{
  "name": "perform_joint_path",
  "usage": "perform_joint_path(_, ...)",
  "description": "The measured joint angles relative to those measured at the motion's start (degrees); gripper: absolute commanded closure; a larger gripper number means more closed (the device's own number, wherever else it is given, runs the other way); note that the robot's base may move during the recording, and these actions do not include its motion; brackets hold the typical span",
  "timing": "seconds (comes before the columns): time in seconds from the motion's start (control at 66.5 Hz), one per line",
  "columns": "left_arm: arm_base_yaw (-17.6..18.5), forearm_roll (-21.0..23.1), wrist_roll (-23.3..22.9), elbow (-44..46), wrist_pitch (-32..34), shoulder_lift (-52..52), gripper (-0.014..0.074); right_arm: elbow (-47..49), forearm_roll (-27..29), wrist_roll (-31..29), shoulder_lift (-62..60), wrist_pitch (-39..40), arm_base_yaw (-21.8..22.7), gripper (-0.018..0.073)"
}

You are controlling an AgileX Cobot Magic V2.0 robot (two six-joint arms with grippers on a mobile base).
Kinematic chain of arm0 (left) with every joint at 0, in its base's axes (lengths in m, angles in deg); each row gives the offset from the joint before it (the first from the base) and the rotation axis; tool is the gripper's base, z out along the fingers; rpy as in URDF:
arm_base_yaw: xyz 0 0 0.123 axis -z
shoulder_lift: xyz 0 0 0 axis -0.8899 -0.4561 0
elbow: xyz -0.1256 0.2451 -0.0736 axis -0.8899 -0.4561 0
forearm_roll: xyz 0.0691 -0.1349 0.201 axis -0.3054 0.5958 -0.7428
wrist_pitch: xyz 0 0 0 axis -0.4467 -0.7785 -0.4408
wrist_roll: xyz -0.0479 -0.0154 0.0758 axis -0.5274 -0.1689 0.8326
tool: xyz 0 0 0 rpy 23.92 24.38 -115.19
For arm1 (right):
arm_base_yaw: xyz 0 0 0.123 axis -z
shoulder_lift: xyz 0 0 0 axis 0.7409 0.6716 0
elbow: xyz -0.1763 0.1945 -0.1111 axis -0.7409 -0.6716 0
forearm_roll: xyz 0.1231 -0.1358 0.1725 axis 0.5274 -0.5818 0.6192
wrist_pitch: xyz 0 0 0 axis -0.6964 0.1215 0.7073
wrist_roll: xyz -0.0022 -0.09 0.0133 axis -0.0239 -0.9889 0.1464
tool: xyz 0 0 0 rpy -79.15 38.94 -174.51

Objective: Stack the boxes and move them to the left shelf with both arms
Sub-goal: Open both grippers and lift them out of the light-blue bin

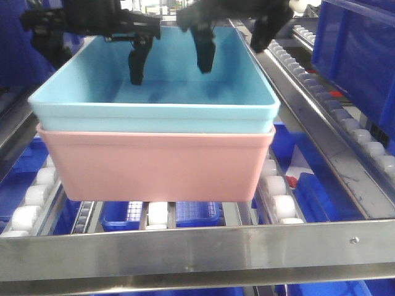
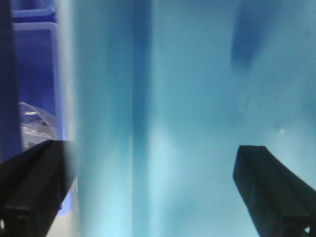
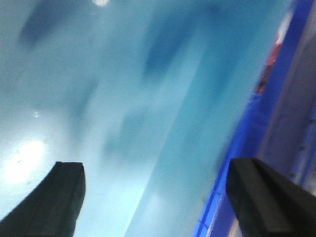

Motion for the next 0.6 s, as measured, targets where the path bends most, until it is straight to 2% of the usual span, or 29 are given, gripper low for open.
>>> perform_joint_path(0.135, 0.96, -0.95, 0.27, 0.09, -1.91, 3.17, 0.0111, 0.09, -0.09, 0.00, -2.43, -1.41, 0.00, -0.0052)
perform_joint_path(0.226, 2.29, -2.83, 0.36, 0.09, -3.40, 5.24, 0.0190, 0.09, -0.09, 0.00, -4.03, -2.26, 0.00, -0.0020)
perform_joint_path(0.346, 4.26, -3.94, 0.49, 0.09, -4.42, 6.91, 0.0379, 0.09, -0.09, 0.00, -6.12, -3.25, 0.00, 0.0179)
perform_joint_path(0.466, 5.90, -4.57, 0.62, 0.09, -4.93, 7.85, 0.0624, -0.41, -0.09, 0.00, -7.23, -3.96, 0.00, 0.0472)
perform_joint_path(0.496, 6.04, -4.73, 0.62, 0.09, -4.98, 8.10, 0.0606, -1.07, -0.09, 0.00, -7.63, -3.96, 0.00, 0.0525)
perform_joint_path(0.602, 6.21, -5.24, 0.62, -0.68, -5.21, 8.33, 0.0598, -4.94, -0.09, 0.61, -8.97, -2.16, 0.00, 0.0505)
